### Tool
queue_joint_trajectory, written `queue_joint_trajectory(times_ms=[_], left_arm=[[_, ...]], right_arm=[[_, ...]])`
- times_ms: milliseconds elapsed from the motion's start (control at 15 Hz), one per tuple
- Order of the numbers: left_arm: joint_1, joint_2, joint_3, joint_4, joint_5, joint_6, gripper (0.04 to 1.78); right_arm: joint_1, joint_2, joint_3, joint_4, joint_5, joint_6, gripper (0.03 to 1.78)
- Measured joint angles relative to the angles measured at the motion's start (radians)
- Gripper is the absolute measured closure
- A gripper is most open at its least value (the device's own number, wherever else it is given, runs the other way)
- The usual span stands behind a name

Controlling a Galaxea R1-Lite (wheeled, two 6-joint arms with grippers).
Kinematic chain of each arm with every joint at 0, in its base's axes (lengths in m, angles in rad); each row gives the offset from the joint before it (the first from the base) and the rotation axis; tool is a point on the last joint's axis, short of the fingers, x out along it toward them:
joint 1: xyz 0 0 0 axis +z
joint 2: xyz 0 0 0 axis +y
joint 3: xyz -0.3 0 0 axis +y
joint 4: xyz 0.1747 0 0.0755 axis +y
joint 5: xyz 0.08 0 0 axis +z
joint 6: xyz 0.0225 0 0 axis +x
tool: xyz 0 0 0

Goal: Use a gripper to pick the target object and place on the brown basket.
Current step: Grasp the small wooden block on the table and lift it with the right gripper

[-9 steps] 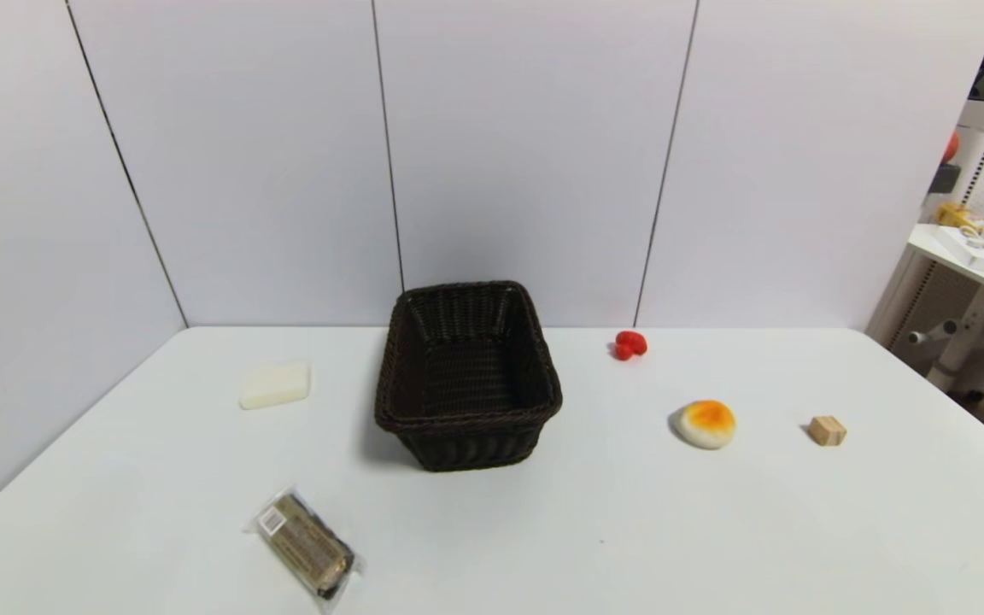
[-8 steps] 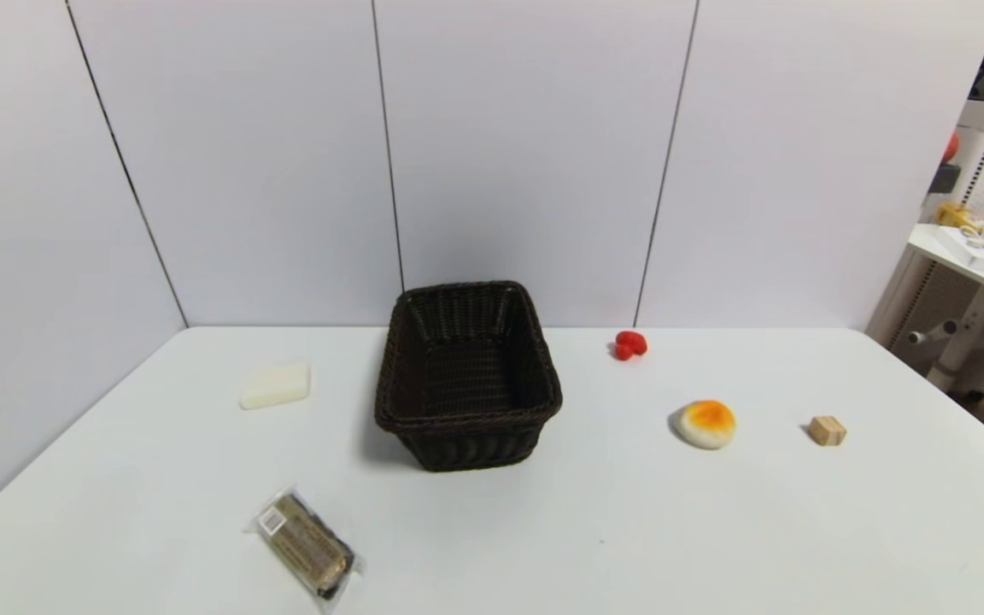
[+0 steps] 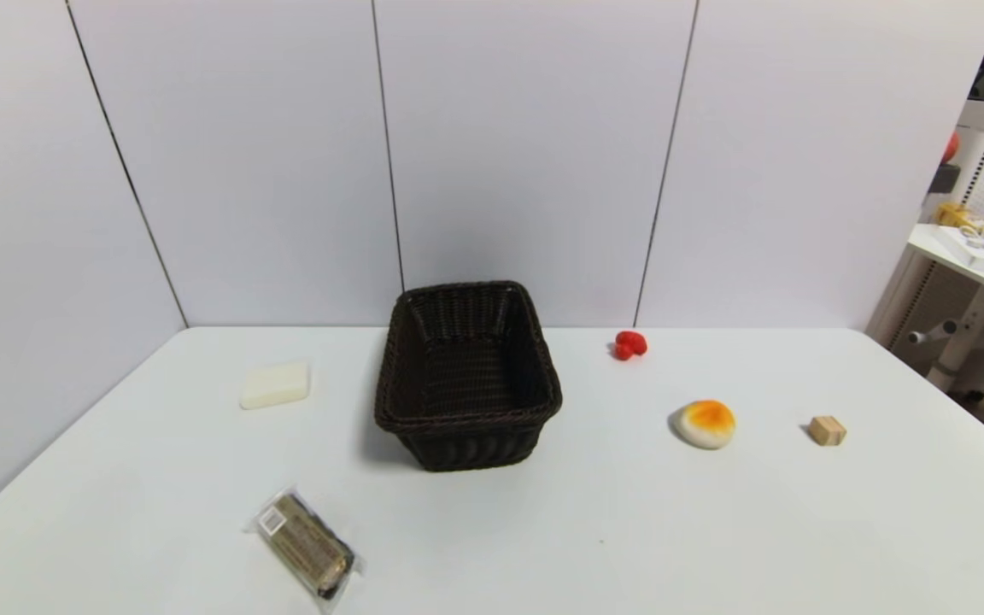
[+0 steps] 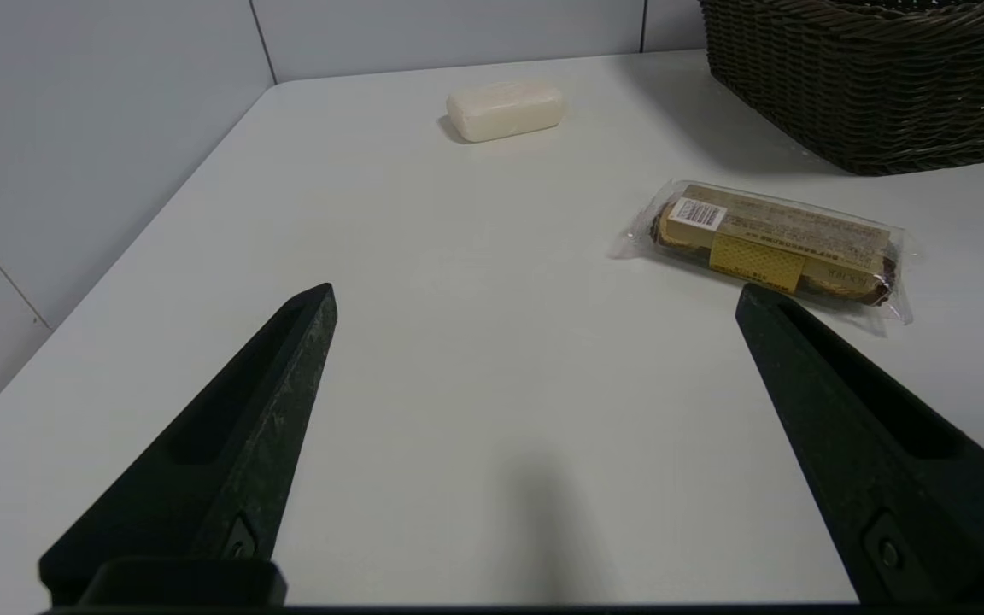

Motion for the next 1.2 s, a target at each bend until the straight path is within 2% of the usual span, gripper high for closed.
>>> queue_joint_trajectory(times_ms=[267, 867, 1000, 1200], left_arm=[[0.0, 0.0, 0.0, 0.0, 0.0, 0.0, 0.13], [0.0, 0.0, 0.0, 0.0, 0.0, 0.0, 0.13], [0.0, 0.0, 0.0, 0.0, 0.0, -0.001, 0.13], [0.0, 0.0, 0.0, 0.0, 0.0, 0.0, 0.13]], right_arm=[[-0.009, 0.349, -0.182, 0.001, -0.003, 0.013, 0.11], [-0.1, 1.239, -0.757, 0.014, -0.011, 0.005, 0.11], [-0.136, 1.373, -0.875, 0.046, -0.014, -0.057, 0.11], [-0.193, 1.511, -1.02, 0.199, -0.014, -0.197, 0.11]])
